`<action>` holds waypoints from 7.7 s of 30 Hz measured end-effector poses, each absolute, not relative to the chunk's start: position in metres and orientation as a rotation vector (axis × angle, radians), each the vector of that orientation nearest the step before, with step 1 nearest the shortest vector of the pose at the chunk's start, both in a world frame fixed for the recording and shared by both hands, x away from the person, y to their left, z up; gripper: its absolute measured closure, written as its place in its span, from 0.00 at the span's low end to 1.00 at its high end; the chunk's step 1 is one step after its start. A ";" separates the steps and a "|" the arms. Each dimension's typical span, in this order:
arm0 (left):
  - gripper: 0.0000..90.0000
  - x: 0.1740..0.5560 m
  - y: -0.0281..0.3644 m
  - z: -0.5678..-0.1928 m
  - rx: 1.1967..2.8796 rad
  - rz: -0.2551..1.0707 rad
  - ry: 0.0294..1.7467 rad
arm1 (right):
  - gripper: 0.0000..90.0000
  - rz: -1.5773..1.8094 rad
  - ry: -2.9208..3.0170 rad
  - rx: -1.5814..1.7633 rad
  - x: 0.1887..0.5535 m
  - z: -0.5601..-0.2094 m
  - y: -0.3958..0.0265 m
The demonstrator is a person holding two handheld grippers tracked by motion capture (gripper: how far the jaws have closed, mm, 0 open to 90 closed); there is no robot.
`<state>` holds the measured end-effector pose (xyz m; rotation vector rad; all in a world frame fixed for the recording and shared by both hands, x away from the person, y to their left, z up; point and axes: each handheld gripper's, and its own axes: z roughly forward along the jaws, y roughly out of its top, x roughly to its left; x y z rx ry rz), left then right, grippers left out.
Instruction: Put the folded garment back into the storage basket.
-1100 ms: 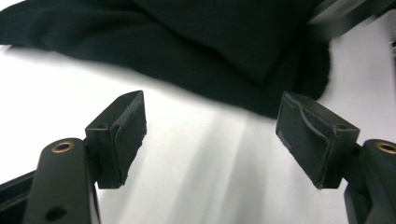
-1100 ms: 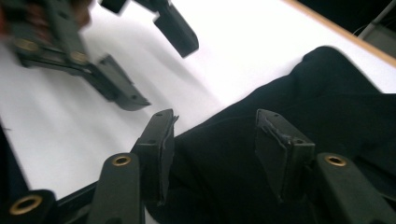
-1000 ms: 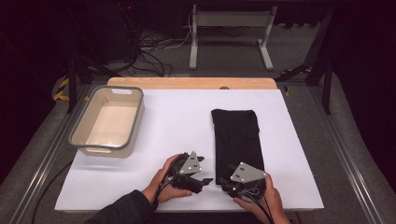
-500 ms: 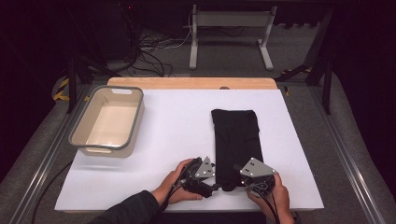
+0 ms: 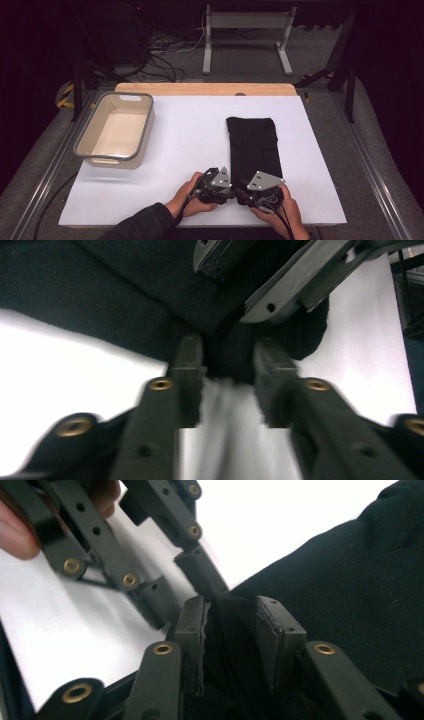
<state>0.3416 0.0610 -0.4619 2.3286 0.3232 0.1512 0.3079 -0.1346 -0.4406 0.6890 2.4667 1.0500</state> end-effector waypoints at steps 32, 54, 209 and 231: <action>0.95 0.335 0.079 -0.454 2.304 0.261 0.240 | 0.97 1.051 2.404 0.711 0.312 -0.440 -0.129; 0.95 0.319 0.140 -0.442 2.285 0.331 0.327 | 0.95 1.179 2.274 0.845 0.258 -0.423 -0.186; 0.83 0.478 0.068 -0.448 2.174 0.252 0.787 | 0.87 1.100 2.440 0.722 0.303 -0.457 -0.166; 0.83 0.479 0.092 -0.431 2.170 0.342 0.805 | 0.87 1.153 2.397 0.673 0.313 -0.451 -0.145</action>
